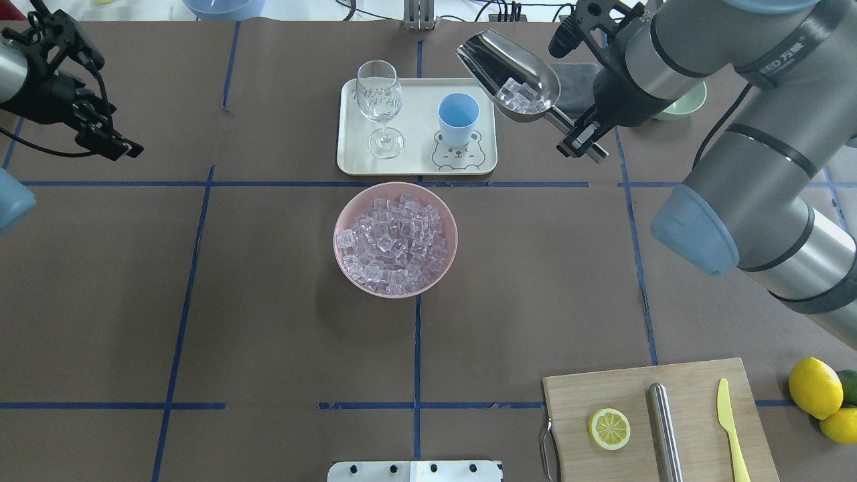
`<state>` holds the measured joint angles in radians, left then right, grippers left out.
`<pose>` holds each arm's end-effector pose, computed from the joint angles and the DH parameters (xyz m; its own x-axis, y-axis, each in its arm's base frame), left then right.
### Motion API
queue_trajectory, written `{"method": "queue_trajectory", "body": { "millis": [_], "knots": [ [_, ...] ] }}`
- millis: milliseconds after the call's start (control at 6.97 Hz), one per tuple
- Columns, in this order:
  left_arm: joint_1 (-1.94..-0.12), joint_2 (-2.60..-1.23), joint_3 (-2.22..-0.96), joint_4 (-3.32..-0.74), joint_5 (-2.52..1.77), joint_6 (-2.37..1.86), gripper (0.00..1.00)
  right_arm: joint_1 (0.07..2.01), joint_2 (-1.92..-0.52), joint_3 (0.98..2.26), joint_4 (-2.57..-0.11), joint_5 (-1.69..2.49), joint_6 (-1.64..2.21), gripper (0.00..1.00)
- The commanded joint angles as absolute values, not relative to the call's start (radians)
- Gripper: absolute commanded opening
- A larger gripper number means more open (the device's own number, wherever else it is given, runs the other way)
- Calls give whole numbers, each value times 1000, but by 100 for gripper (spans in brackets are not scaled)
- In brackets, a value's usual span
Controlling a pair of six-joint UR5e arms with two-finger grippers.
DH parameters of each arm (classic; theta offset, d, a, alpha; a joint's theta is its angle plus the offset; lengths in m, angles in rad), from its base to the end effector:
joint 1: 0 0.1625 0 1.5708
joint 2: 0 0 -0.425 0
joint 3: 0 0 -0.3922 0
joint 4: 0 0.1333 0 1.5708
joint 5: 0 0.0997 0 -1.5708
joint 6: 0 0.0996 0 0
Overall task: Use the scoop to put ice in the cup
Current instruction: 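Carry the ice-filled scoop to the light-blue cup with the right gripper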
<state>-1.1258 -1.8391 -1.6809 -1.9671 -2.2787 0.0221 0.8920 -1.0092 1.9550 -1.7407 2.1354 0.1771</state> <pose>0.1970 -0.5722 0.4117 0.4830 0.7517 -0.4491 -0.3184 0.6286 0.7096 -0.3056 -0.5063 0.1944 0.4946 -0.7114 0.4993 0.3668 0.6917 0.6221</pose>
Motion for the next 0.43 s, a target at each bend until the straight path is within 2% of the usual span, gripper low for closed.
{"method": "queue_trajectory", "body": {
  "millis": [0, 143, 287],
  "knots": [
    [-1214, -1829, -1748, -1797, -2278, 18, 100, 897, -967, 1954, -1948, 2126, 198, 0],
    [-1254, -1771, -1761, -1799, -2273, 20, 100, 894, -965, 1927, -1950, 2125, 215, 0],
    [-1264, -1766, -1763, -1799, -2273, 20, 100, 893, -921, 1846, -1950, 2126, 219, 0]
  ]
}}
